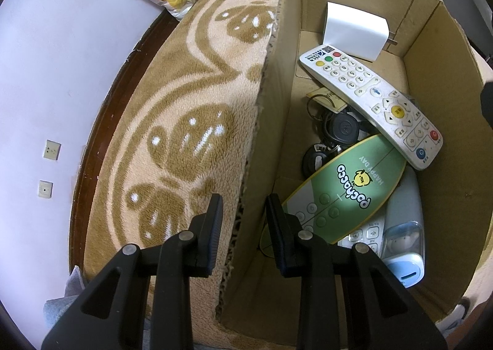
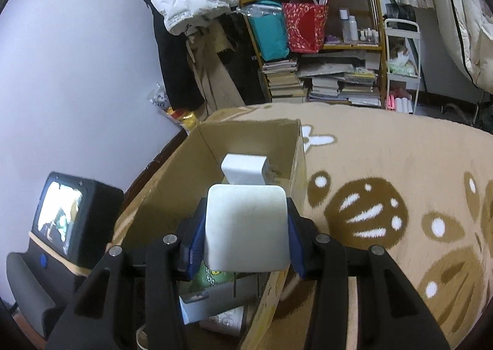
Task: Organize rigid objects
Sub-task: 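Carry the charger cube into the box and open the right tool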
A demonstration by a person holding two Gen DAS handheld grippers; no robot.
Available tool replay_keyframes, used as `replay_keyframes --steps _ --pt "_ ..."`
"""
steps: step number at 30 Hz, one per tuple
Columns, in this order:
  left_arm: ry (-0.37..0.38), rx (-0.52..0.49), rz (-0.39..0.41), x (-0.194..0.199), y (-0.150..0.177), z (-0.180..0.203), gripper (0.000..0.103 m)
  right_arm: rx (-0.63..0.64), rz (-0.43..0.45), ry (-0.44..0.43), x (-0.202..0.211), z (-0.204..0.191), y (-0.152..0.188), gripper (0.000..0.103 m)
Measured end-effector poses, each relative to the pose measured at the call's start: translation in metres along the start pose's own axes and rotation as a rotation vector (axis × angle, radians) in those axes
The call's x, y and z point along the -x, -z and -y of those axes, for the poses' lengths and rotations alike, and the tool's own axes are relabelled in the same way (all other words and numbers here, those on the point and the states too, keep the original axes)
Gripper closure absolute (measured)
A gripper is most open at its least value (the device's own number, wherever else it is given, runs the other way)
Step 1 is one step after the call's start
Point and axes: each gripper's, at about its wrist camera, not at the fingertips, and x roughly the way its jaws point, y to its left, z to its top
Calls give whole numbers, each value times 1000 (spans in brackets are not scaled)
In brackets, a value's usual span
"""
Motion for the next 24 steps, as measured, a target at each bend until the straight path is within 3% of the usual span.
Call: replay_keyframes --steps 8,14,16,21,24 --pt "10 7 10 1 3 -3 75 0 -12 27 7 -1 2 51" --pt "-5 -8 31 9 8 -2 75 0 -22 36 22 -1 5 40" --pt "0 -1 42 11 9 -3 75 0 -24 37 28 -1 5 25" --pt "48 71 114 27 13 -14 74 9 -1 67 49 0 7 11" --pt "77 106 159 37 15 -22 71 2 1 75 60 4 8 10"
